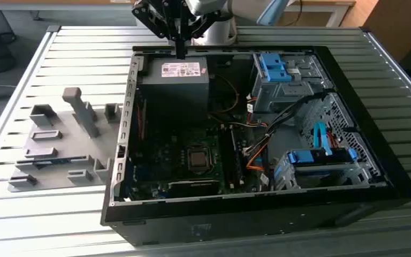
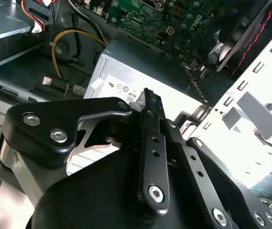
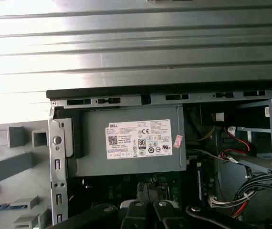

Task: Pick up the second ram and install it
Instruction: 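Reach for the second ram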

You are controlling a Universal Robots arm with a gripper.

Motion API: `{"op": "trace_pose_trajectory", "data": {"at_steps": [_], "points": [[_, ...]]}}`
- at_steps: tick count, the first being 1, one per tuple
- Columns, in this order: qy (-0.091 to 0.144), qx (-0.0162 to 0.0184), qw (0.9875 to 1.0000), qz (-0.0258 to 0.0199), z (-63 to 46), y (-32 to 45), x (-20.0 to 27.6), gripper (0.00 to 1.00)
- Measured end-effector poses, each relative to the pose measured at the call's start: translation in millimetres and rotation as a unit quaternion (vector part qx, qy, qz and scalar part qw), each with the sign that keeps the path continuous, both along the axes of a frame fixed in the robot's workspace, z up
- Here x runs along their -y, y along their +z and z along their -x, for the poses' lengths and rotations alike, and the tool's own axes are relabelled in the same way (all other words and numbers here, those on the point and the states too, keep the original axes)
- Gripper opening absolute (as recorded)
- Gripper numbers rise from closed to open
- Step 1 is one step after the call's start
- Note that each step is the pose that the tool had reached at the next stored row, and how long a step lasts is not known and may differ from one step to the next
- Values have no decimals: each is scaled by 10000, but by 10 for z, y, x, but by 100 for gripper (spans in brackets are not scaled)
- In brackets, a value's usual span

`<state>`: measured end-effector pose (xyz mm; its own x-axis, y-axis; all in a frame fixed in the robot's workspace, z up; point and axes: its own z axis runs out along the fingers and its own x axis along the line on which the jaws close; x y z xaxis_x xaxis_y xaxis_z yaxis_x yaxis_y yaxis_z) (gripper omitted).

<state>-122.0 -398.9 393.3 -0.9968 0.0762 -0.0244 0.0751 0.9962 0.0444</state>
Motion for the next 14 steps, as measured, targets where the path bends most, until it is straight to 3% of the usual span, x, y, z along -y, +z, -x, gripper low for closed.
{"op": "trace_pose_trajectory", "data": {"at_steps": [14], "points": [[0,0,10000,0,23,-1,0,11]]}}
